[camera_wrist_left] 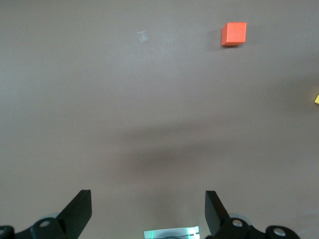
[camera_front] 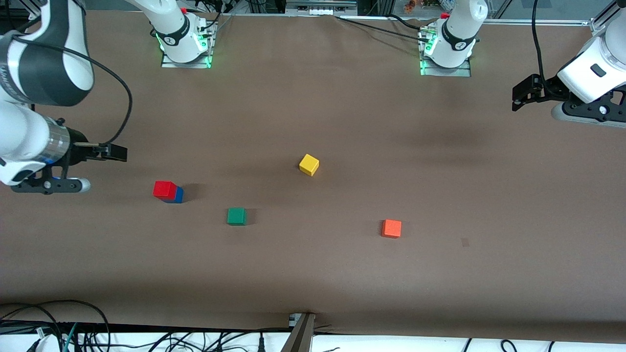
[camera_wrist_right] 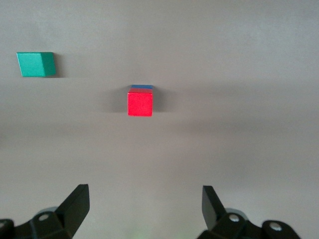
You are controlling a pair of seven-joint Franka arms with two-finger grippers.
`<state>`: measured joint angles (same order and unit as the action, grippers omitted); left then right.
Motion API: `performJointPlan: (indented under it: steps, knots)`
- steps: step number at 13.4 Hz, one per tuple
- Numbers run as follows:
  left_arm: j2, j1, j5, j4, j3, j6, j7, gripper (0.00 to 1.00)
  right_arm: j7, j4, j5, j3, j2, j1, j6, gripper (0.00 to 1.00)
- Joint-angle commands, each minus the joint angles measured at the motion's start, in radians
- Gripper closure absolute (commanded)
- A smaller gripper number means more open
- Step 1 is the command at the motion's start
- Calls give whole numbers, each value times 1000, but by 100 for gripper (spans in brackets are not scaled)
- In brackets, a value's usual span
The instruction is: Pass red block to right arm, stack on blue
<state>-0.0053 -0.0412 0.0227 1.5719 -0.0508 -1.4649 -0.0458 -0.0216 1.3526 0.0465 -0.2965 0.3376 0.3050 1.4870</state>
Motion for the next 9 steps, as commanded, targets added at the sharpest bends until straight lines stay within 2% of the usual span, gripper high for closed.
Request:
performJointPlan:
  steps: [1,2,3,5,9]
  knots:
    - [4,0,-20,-12,2,-3,7,0,6,43,-3,119,-102,-111,-31,0]
    - [4,0,-20,-10,2,-2,7,0,6,72,-10,176,-139,-153,-34,0]
    - [5,1,-20,-12,3,-3,6,0,18,95,-14,190,-167,-170,-37,0]
    - [8,4,-20,-12,5,-5,6,0,23,100,-39,192,-187,-173,-95,0]
    - [8,11,-20,-12,3,-6,4,0,51,103,-40,198,-267,-196,-100,0]
